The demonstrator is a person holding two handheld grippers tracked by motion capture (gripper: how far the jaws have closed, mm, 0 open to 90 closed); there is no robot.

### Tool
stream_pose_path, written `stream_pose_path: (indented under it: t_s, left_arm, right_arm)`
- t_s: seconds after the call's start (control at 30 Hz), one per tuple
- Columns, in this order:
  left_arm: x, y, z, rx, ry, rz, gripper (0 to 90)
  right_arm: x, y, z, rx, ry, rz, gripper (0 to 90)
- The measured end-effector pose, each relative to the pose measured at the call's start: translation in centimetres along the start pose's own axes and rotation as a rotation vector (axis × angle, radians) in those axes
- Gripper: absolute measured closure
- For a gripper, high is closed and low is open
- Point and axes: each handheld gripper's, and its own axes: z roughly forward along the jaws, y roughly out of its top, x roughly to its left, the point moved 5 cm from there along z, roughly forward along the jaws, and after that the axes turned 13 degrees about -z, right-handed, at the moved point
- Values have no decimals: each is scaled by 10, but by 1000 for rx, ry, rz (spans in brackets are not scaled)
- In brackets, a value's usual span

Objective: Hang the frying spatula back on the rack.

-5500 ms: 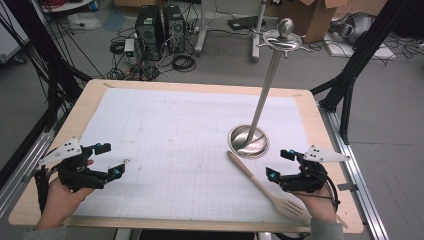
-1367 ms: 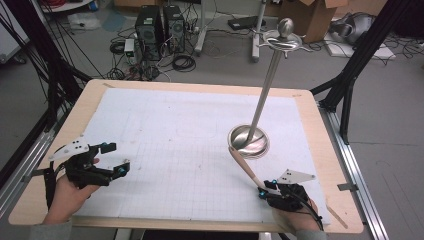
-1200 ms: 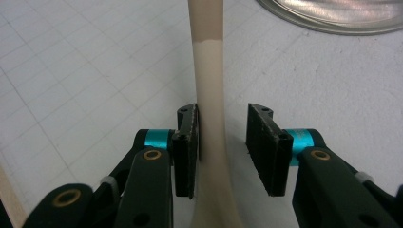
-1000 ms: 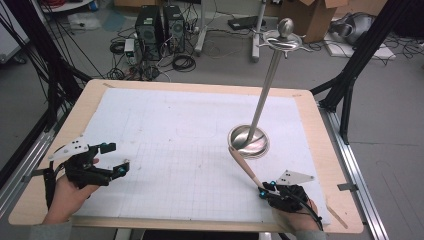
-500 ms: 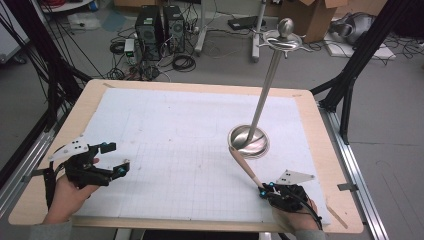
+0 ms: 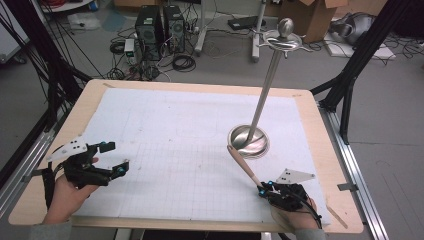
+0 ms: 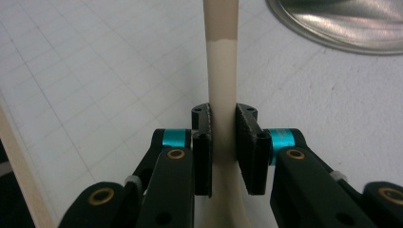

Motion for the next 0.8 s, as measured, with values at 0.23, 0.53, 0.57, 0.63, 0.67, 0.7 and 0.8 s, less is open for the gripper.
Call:
stream_pose_path:
  t_s: [0.23,0.53,0.57,0.63,0.67,0.7,0.8]
  left_arm:
    - [-6,6,-2,-22,-3,20,35]
    - [-8,6,-4,-20,-5,25,35]
    - [-8,7,-5,-28,-7,24,35]
    - [-9,8,-6,-35,-7,24,35]
    - [-9,8,-7,-35,-6,26,35]
    - [-9,9,-7,-38,-2,28,35]
    - [-10,11,-8,-43,0,28,35]
  right_arm:
    - [-2,5,-6,-53,3,2,779]
    - [-9,14,-19,-143,-9,27,779]
    - [-10,14,-21,-151,-9,29,779]
    - [-12,15,-25,-167,-10,31,780]
    - [-13,16,-26,-173,-9,31,779]
    - [-13,16,-28,-180,-10,32,780]
    - [-16,15,-31,-194,-13,35,779]
